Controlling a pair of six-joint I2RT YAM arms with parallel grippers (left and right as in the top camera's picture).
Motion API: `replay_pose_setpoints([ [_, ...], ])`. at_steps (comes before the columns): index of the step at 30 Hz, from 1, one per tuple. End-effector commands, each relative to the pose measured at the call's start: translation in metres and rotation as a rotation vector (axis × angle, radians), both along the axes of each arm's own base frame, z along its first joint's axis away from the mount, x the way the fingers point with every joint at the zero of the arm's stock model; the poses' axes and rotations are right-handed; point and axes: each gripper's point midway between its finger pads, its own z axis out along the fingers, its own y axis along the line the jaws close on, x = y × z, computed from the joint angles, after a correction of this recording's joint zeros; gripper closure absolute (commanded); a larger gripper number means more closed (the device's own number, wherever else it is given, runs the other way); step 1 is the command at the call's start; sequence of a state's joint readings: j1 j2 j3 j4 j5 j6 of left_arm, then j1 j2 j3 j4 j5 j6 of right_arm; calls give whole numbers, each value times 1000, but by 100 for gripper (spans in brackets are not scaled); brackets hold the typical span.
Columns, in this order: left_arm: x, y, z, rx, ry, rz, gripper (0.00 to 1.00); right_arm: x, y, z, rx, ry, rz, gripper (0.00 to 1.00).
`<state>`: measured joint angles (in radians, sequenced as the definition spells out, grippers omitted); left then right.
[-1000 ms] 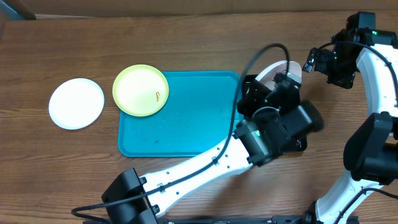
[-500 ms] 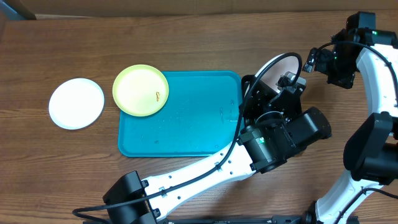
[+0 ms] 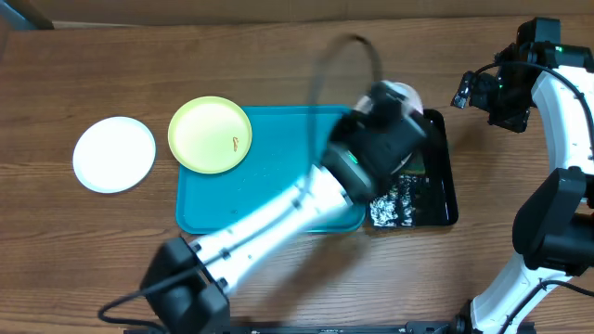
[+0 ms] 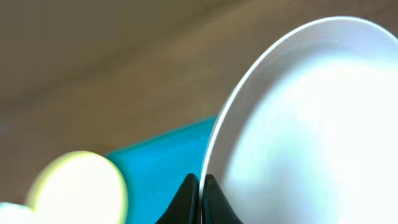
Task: Clean dirty plates on tray and stack at the side
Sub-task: 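Lift the white plate with left gripper and stack it on left plate, then move the left gripper to the yellow plate on the teal tray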
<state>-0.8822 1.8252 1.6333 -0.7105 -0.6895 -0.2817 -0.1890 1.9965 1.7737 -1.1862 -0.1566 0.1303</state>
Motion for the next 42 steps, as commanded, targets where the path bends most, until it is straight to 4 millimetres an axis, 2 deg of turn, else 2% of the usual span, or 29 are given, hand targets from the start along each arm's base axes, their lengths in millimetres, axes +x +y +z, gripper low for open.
replay_pose_setpoints([
  [1, 22, 14, -15, -433, 319, -45, 96, 3, -1, 10, -4, -31, -6, 0],
  [4, 47, 74, -22, -585, 421, 80, 96, 3, -1, 10, -4, -31, -6, 0],
  [7, 65, 153, -29, -682, 467, 244, 96, 3, -1, 10, -4, -31, -6, 0],
  [9, 68, 216, -36, -705, 474, 394, 96, 3, -1, 10, -4, -31, -5, 0],
  [12, 59, 304, -44, -727, 470, 601, 96, 3, -1, 10, -4, -31, -6, 0],
  [16, 33, 402, -50, -785, 440, 838, 96, 3, -1, 10, -4, -31, -5, 0],
  [20, 0, 469, -53, -820, 407, 1017, 96, 3, -2, 10, -4, -31, -6, 0],
  [24, -29, 515, -61, -751, 377, 1172, 96, 3, -1, 10, -4, -31, -6, 0],
  [29, -52, 542, -78, -598, 371, 1296, 96, 3, -1, 10, -4, -31, -6, 0],
  [31, -57, 548, -87, -564, 360, 1327, 96, 3, -1, 10, -4, -31, -6, 0],
  [36, -58, 548, -112, -572, 350, 1342, 96, 3, -1, 10, -4, -31, -6, 0],
  [42, -63, 554, -121, -533, 334, 1368, 96, 3, -1, 10, -4, -31, -5, 0],
])
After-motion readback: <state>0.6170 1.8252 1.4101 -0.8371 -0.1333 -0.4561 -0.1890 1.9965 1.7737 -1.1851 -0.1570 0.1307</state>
